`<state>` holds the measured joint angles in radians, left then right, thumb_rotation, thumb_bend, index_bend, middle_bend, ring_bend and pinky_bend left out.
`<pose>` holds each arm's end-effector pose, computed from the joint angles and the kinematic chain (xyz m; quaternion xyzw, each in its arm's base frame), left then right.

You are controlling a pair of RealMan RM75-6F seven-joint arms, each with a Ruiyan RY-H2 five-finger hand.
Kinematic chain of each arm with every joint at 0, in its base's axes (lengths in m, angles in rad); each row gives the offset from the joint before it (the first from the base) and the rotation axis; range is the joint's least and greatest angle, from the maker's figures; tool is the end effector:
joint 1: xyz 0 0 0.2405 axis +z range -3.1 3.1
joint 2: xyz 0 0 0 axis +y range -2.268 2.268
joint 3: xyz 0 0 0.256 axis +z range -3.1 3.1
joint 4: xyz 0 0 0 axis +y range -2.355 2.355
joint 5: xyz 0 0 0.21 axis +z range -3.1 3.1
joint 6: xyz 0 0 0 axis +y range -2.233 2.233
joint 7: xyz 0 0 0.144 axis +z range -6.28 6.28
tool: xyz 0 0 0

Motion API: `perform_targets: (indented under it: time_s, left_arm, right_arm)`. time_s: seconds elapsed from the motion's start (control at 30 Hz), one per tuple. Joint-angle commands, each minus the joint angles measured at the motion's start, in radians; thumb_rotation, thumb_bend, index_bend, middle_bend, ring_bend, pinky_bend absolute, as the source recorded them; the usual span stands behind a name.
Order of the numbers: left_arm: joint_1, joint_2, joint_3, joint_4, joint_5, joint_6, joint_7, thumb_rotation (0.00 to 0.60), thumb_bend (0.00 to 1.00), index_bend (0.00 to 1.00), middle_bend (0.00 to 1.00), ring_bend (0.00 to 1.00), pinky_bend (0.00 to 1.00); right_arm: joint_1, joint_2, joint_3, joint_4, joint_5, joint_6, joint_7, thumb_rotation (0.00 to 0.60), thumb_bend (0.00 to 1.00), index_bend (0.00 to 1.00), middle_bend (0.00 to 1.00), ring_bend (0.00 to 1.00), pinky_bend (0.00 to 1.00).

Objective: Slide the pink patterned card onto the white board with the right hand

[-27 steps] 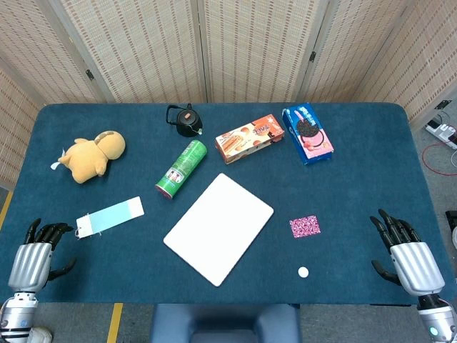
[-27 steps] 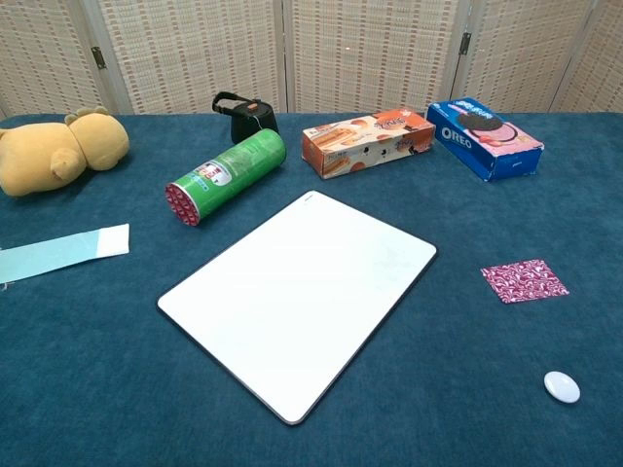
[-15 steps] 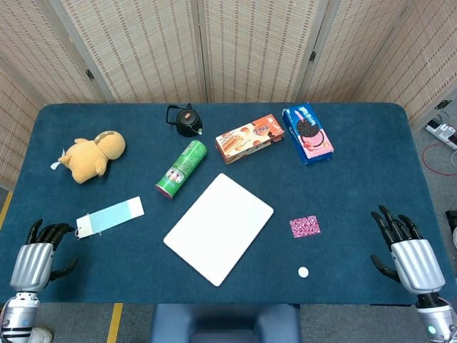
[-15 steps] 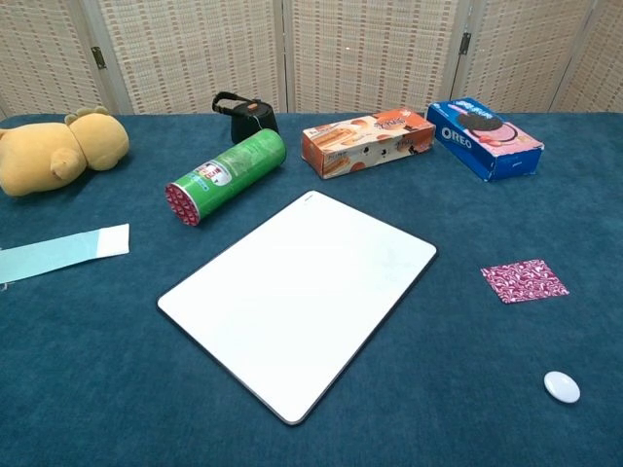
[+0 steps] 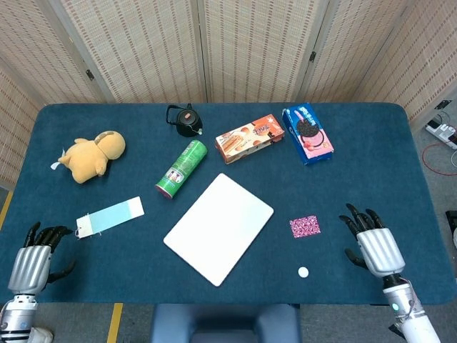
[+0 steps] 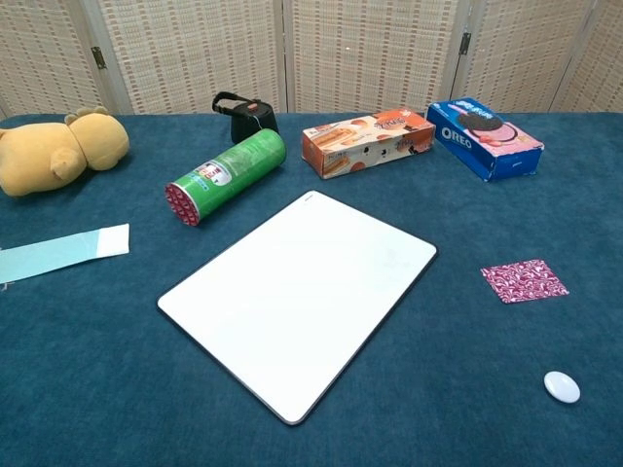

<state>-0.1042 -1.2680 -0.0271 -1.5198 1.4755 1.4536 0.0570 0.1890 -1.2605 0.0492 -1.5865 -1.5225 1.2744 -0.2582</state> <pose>-0.3173 0.1824 0.1125 -0.6022 -0.4038 -0.3735 0.5786 -0.2873 -0.2075 0.0861 0.6963 -0.3545 0.3220 0.5346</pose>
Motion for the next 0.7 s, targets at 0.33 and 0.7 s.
perform_targets:
  time_s: [0.33,0.7]
  left_arm:
    - [0.011,0.008,0.005,-0.003,-0.005,0.003,-0.005,0.6,0.31,0.3,0.26,0.21,0.05]
    - [0.01,0.006,0.005,0.002,-0.008,-0.007,-0.004,0.6,0.31,0.3,0.26,0.21,0.05]
  right_arm:
    - [0.137,-0.132,0.043,0.116,0.161,-0.211,-0.098,0.574,0.31,0.21,0.03,0.07,0.0]
    - [0.215,-0.173,0.065,0.132,0.3,-0.319,-0.197,0.575,0.31,0.24,0.02,0.04,0.0]
